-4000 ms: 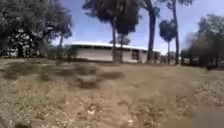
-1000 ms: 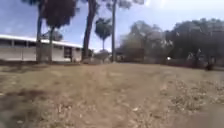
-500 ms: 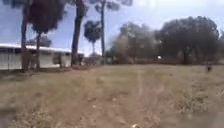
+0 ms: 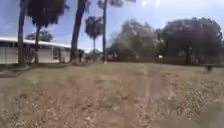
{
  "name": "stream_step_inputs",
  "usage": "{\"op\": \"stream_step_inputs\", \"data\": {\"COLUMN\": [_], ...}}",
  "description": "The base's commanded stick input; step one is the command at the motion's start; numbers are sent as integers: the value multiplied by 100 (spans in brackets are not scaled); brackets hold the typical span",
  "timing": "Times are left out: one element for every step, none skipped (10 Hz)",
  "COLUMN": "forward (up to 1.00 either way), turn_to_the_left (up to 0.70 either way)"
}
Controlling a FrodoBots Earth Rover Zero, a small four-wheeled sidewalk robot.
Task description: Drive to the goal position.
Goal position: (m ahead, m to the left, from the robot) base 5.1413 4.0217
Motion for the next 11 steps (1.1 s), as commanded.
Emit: {"op": "stream_step_inputs", "data": {"forward": [70,70,70,70,70,70,70,70,70,70,70], "turn_to_the_left": [0,0,0,0,0,0,0,0,0,0,0]}}
